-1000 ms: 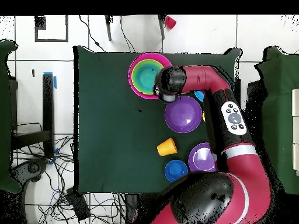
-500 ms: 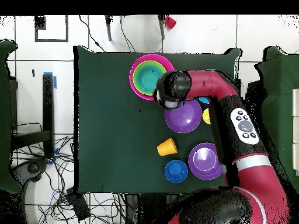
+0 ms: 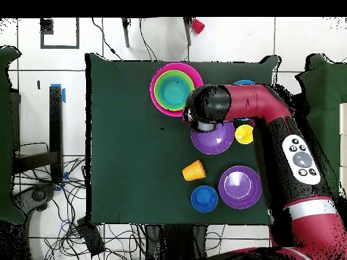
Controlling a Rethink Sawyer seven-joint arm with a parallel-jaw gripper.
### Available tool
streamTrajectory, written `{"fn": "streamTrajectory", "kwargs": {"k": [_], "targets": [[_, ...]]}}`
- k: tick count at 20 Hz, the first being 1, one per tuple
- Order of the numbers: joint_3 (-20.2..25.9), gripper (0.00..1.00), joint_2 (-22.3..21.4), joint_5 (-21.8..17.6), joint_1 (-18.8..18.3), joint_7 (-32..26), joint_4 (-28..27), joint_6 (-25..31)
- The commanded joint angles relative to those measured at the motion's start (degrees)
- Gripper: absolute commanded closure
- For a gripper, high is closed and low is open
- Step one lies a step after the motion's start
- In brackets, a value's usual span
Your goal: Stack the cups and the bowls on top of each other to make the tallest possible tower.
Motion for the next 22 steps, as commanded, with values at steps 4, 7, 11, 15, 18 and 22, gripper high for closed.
{"fn": "streamTrajectory", "kwargs": {"k": [4,7,11,15,18,22], "targets": [[-3.09,0.00,3.18,-7.70,-0.97,-7.27,7.92,-9.54],[-3.88,0.00,4.83,-8.79,-0.68,-6.19,7.85,-11.13],[-5.20,0.00,6.73,-10.64,0.21,-4.06,8.09,-14.44],[-7.57,0.00,7.67,-13.16,2.88,-0.28,7.42,-17.35],[-9.00,0.00,8.05,-13.77,4.38,1.59,7.38,-18.58],[-10.55,0.00,9.24,-14.51,5.30,3.34,8.05,-22.99]]}}
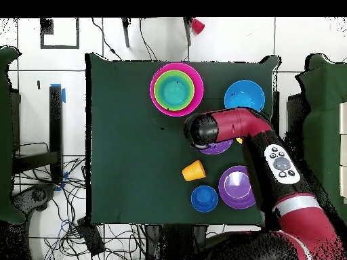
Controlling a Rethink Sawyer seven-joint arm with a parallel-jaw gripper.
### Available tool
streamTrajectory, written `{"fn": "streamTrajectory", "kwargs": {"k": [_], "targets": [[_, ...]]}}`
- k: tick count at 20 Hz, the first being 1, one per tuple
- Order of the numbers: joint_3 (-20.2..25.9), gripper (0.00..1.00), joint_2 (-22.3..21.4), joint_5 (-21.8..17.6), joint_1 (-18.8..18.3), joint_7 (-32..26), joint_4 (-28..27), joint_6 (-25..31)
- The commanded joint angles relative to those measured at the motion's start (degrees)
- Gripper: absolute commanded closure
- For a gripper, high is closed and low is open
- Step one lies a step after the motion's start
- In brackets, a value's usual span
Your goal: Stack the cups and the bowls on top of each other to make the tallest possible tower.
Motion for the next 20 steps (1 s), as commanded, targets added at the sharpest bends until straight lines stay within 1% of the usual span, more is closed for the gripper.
{"fn": "streamTrajectory", "kwargs": {"k": [1,5,7,8,12,17,19,20], "targets": [[-5.18,0.00,4.02,-5.66,3.63,3.69,2.89,-7.15],[-5.76,0.00,4.99,-4.10,3.76,2.90,2.61,-7.57],[-4.95,0.00,5.94,-1.85,2.34,0.82,2.54,-6.25],[-4.72,0.00,5.89,-1.44,1.88,-0.16,2.48,-5.78],[-4.31,0.00,6.77,-1.47,1.04,-0.90,2.52,-6.97],[-4.76,0.00,8.14,-2.08,1.26,-0.25,1.24,-7.83],[-4.53,0.00,8.82,-1.27,0.79,-0.45,1.35,-7.33],[-4.22,0.00,10.39,-0.42,0.36,-0.78,0.66,-6.52]]}}
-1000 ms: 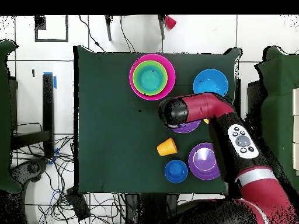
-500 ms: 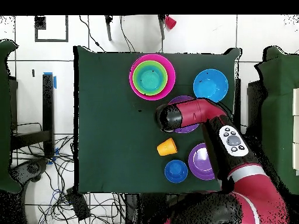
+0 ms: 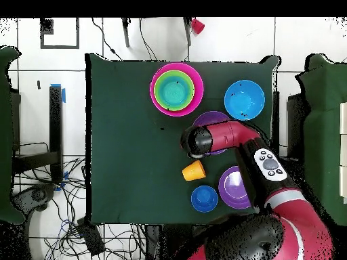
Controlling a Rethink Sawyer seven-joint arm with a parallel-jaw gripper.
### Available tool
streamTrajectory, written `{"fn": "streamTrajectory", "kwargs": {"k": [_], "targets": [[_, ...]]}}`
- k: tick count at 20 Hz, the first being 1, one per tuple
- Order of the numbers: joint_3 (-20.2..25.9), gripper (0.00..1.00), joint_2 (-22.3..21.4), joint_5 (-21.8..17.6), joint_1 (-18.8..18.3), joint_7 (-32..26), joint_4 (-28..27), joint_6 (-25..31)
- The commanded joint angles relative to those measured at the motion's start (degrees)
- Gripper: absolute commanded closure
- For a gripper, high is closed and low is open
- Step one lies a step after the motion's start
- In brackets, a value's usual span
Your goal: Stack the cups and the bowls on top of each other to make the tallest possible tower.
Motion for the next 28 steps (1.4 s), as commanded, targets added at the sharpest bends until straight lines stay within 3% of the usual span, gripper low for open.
{"fn": "streamTrajectory", "kwargs": {"k": [1,7,14,15,19,28], "targets": [[-0.89,0.00,5.37,0.17,-0.59,-0.94,-0.93,-1.82],[-3.14,0.00,7.99,-2.27,1.21,1.13,-3.84,-4.58],[-4.46,0.00,6.48,-4.64,2.57,2.80,-2.51,-9.62],[-4.89,1.00,6.24,-5.32,3.02,2.92,-2.48,-10.62],[-4.02,1.00,6.36,-4.15,2.06,1.37,-2.00,-9.99],[-4.87,1.00,2.27,-3.08,4.93,1.94,0.01,-11.70]]}}
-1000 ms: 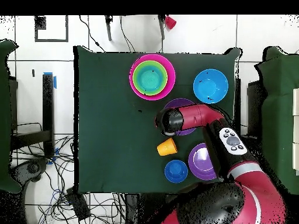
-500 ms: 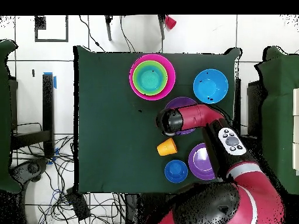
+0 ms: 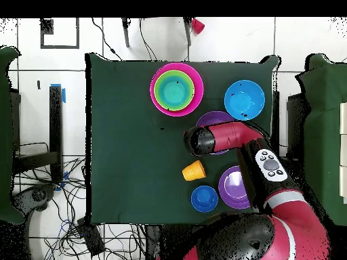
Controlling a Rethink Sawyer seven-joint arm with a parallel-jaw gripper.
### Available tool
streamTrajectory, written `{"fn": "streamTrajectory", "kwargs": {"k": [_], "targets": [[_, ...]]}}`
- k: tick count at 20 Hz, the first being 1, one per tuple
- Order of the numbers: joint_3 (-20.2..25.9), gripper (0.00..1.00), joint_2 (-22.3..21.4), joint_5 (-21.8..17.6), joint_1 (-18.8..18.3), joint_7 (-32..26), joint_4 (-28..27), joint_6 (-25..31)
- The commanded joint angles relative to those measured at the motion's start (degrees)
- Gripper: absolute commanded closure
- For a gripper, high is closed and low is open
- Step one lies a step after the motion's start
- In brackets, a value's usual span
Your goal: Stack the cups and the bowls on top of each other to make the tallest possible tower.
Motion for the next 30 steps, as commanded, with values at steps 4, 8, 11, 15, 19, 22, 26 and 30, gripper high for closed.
{"fn": "streamTrajectory", "kwargs": {"k": [4,8,11,15,19,22,26,30], "targets": [[-1.45,1.00,0.14,-1.91,3.84,1.44,2.67,-3.18],[-0.31,1.00,-0.43,-1.10,3.07,-1.33,2.97,-1.84],[-0.82,1.00,-1.96,-0.36,4.19,-0.59,3.97,-0.12],[0.78,1.00,-6.35,2.52,4.91,2.35,7.57,-1.53],[2.98,1.00,-8.50,2.80,4.78,2.14,8.33,-5.95],[-0.02,1.00,-11.81,2.63,7.51,3.29,8.84,-3.02],[-0.74,1.00,-15.36,4.80,8.79,1.97,8.95,2.34],[-0.72,1.00,-15.75,7.85,8.60,-0.14,7.42,7.52]]}}
